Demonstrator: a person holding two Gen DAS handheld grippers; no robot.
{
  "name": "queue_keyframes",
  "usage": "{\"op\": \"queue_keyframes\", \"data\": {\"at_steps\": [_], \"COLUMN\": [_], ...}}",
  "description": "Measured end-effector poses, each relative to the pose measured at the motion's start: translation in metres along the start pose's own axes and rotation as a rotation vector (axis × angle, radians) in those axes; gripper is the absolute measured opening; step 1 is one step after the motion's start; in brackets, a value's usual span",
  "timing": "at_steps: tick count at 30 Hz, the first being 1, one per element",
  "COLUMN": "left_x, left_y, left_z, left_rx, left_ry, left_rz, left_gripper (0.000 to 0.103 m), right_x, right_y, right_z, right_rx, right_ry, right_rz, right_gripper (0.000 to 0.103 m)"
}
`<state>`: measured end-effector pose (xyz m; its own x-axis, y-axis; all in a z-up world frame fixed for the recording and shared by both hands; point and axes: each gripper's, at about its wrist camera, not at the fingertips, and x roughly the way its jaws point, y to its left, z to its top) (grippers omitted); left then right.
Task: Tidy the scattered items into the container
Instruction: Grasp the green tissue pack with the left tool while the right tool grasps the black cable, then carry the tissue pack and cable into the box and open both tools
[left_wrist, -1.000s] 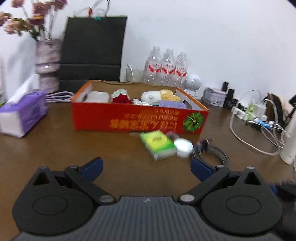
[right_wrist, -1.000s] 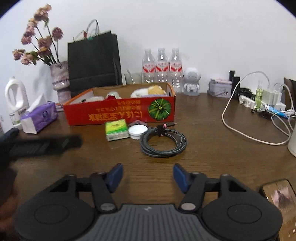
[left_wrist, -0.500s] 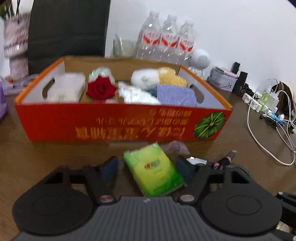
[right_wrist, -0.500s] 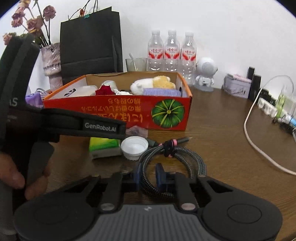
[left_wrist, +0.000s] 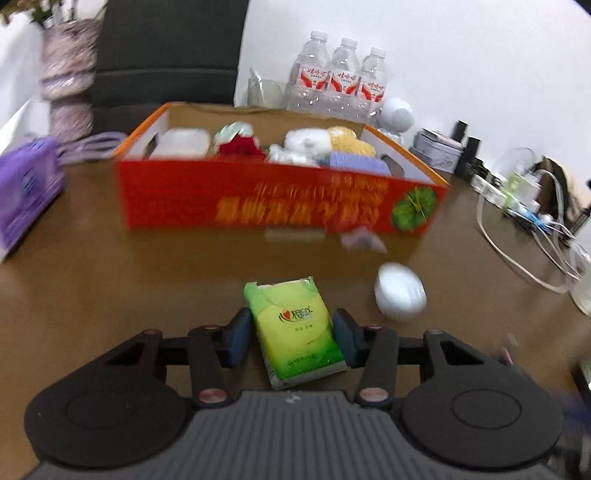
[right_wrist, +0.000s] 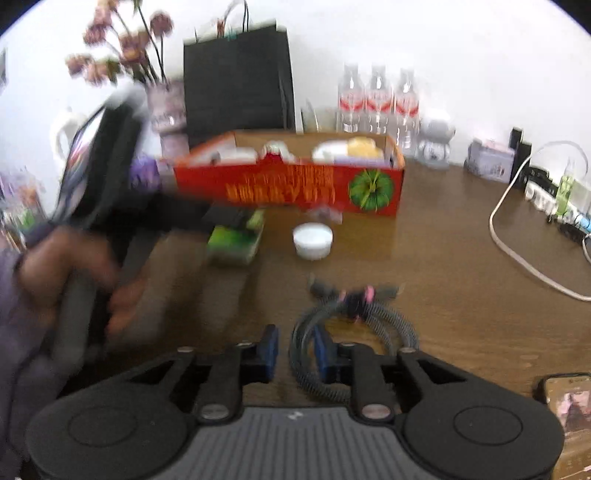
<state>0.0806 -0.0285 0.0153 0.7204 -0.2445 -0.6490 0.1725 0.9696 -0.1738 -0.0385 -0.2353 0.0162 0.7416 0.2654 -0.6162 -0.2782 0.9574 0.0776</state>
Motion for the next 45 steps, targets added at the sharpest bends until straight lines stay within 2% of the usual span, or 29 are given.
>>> {"op": "queue_keyframes", "data": {"at_steps": [1, 3, 5, 6, 7, 9, 10, 11, 12, 15, 17, 19, 20, 22, 24, 26, 27, 28, 29, 31, 33, 36, 40, 43, 45], "left_x": [-0.013, -0.034, -0.047, -0.049, -0.05, -0.049, -0.049, -0.049, -0.049, -0.051, -0.052, -0.052, -0.052, -0.052, -0.054, -0.057, -0.058, -0.06, -0.06, -0.061, -0.061, -0.067, -0.089, -0.09, -0.081], "left_y": [0.001, -0.002, -0.007, -0.008, -0.008, -0.01, -0.011, -0.011, -0.011, -0.005, -0.004, -0.005, -0.005, -0.005, -0.005, -0.004, -0.003, -0.002, -0.001, 0.0, 0.0, 0.002, 0.0, 0.006, 0.013], "left_z": [-0.01, -0.025, -0.036, -0.04, -0.043, -0.045, -0.044, -0.044, -0.044, -0.048, -0.049, -0.049, -0.05, -0.049, -0.051, -0.053, -0.055, -0.056, -0.057, -0.058, -0.057, -0.056, -0.044, -0.007, 0.034], "left_rx": [0.007, 0.024, 0.046, 0.062, 0.066, 0.069, 0.076, 0.082, 0.087, 0.076, 0.071, 0.073, 0.076, 0.08, 0.078, 0.078, 0.077, 0.075, 0.072, 0.068, 0.067, 0.036, 0.009, -0.033, -0.063], "left_ry": [0.006, 0.008, 0.008, 0.011, 0.017, 0.014, 0.016, 0.017, 0.016, 0.002, -0.003, -0.005, -0.005, -0.001, -0.001, -0.002, -0.005, -0.008, -0.011, -0.018, -0.024, -0.06, -0.175, -0.243, -0.293], "left_rz": [-0.006, -0.004, 0.001, -0.002, -0.005, 0.006, 0.012, 0.015, 0.015, 0.002, -0.001, -0.004, -0.004, -0.002, 0.0, -0.001, -0.001, -0.001, -0.001, 0.006, 0.006, -0.01, -0.01, 0.006, 0.009], "left_gripper": [0.049, 0.052, 0.055, 0.058, 0.059, 0.061, 0.061, 0.061, 0.061, 0.061, 0.061, 0.062, 0.062, 0.06, 0.058, 0.055, 0.054, 0.053, 0.052, 0.046, 0.045, 0.045, 0.045, 0.045, 0.045], "right_x": [-0.002, 0.005, 0.021, 0.031, 0.04, 0.049, 0.052, 0.053, 0.051, 0.033, 0.021, 0.013, 0.012, 0.02, 0.036, 0.051, 0.057, 0.061, 0.067, 0.07, 0.067, 0.059, 0.028, 0.011, 0.009], "right_y": [-0.004, -0.012, -0.018, -0.02, -0.019, -0.011, -0.004, 0.002, 0.009, 0.022, 0.022, 0.013, 0.008, -0.005, -0.011, -0.009, 0.0, 0.011, 0.023, 0.041, 0.049, 0.044, 0.042, 0.036, 0.027], "right_z": [0.004, 0.011, 0.015, 0.015, 0.014, 0.014, 0.014, 0.013, 0.012, 0.0, -0.004, -0.002, 0.0, 0.006, 0.01, 0.016, 0.015, 0.014, 0.013, 0.007, 0.003, 0.004, 0.007, 0.026, 0.057], "right_rx": [0.019, 0.058, 0.11, 0.148, 0.157, 0.137, 0.108, 0.062, 0.004, -0.164, -0.179, -0.093, -0.039, 0.12, 0.259, 0.294, 0.255, 0.184, 0.096, -0.042, -0.103, -0.096, -0.085, -0.08, -0.09], "right_ry": [-0.011, 0.003, 0.057, 0.089, 0.117, 0.089, 0.079, 0.076, 0.091, 0.162, 0.191, 0.181, 0.165, 0.153, 0.146, 0.129, 0.114, 0.103, 0.091, 0.058, 0.043, 0.032, -0.037, -0.085, -0.138], "right_rz": [-0.011, -0.037, -0.017, 0.025, 0.045, 0.016, -0.004, -0.004, 0.031, 0.097, 0.095, 0.096, 0.109, 0.126, 0.115, 0.082, 0.049, 0.005, -0.037, -0.081, -0.097, -0.081, -0.042, -0.006, 0.018], "right_gripper": [0.038, 0.046, 0.046, 0.045, 0.043, 0.041, 0.025, 0.019, 0.015, 0.017, 0.029, 0.067, 0.071, 0.071, 0.07, 0.063, 0.05, 0.026, 0.023, 0.024, 0.023, 0.017, 0.017, 0.017, 0.017]}}
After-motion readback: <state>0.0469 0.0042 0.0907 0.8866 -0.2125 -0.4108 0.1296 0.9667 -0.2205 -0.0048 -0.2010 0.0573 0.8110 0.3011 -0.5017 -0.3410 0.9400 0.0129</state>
